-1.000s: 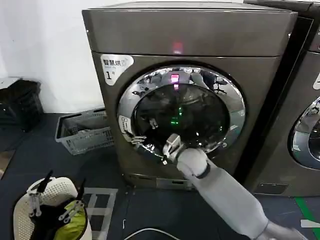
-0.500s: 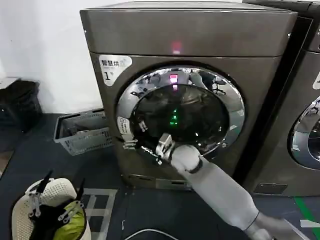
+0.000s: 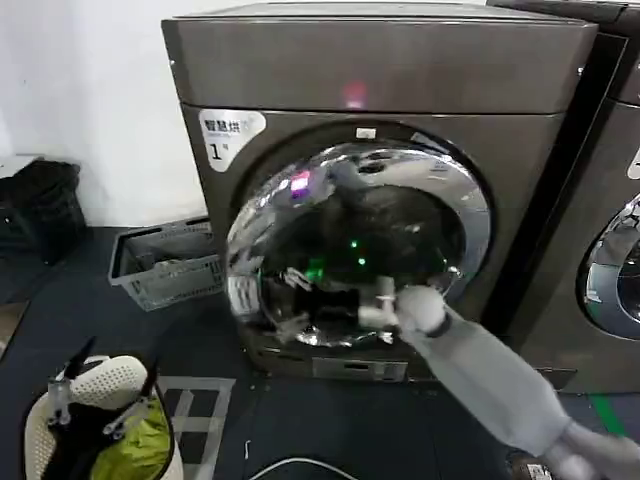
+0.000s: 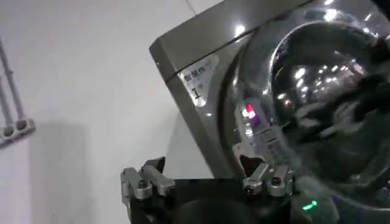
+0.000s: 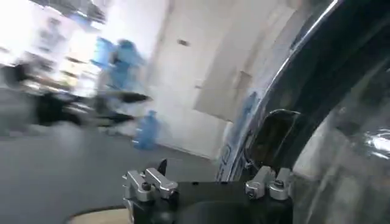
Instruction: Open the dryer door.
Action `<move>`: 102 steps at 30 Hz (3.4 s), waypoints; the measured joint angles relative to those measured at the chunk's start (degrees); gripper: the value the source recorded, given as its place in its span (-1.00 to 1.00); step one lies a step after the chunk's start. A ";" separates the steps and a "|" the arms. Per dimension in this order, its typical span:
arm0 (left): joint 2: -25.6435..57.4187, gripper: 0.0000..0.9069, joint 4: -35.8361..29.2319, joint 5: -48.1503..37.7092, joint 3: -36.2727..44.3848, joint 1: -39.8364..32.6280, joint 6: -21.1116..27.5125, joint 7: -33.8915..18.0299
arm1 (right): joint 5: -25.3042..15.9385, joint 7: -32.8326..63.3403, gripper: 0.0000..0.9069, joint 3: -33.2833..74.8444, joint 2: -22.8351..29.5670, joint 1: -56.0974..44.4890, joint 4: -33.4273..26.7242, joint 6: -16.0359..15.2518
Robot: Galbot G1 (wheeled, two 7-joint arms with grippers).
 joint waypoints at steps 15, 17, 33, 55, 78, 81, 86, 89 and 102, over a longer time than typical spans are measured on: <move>14.19 1.00 7.48 -0.32 2.70 -6.47 0.50 1.54 | 4.95 -18.25 1.00 13.35 -14.08 -12.47 13.26 -3.42; 16.05 1.00 8.07 -0.64 3.60 -7.67 1.22 1.56 | 5.00 -19.25 1.00 17.35 -16.09 -16.15 15.91 -3.67; 29.78 1.00 11.47 1.61 24.56 -21.22 0.57 5.94 | 10.87 -14.54 1.00 79.20 -15.37 -69.88 26.02 2.46; 24.47 1.00 27.96 1.24 71.97 -60.40 0.96 6.24 | -41.53 63.22 1.00 142.93 9.80 -85.68 2.37 -5.17; 6.14 1.00 45.88 0.39 89.89 -80.93 1.37 5.76 | -51.21 81.95 1.00 158.88 7.30 -88.88 -19.35 -11.92; 4.42 1.00 47.34 -0.13 90.58 -82.61 1.86 5.70 | -50.91 81.71 1.00 159.31 6.67 -89.13 -20.08 -12.32; 1.70 1.00 49.83 -0.40 91.10 -84.89 2.67 5.09 | -51.22 80.79 1.00 160.38 6.43 -90.00 -21.23 -11.87; 0.02 1.00 51.40 -0.59 91.46 -86.15 3.03 4.64 | -51.19 80.07 1.00 160.87 6.28 -90.81 -21.74 -11.01; -3.15 1.00 53.82 -0.97 91.16 -88.38 5.71 3.53 | -51.08 79.43 1.00 158.99 6.43 -89.39 -20.72 -9.01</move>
